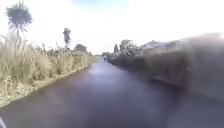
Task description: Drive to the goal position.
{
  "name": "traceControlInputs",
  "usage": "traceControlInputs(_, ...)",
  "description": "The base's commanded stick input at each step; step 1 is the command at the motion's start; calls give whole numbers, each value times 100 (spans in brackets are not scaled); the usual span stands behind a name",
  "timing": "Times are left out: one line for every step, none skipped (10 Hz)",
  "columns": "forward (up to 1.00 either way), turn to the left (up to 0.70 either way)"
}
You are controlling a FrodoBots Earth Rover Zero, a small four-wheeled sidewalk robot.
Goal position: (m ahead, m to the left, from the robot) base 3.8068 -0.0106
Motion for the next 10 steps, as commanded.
traceControlInputs(100,0)
traceControlInputs(100,0)
traceControlInputs(100,0)
traceControlInputs(100,0)
traceControlInputs(100,0)
traceControlInputs(100,0)
traceControlInputs(100,0)
traceControlInputs(100,0)
traceControlInputs(100,0)
traceControlInputs(100,0)
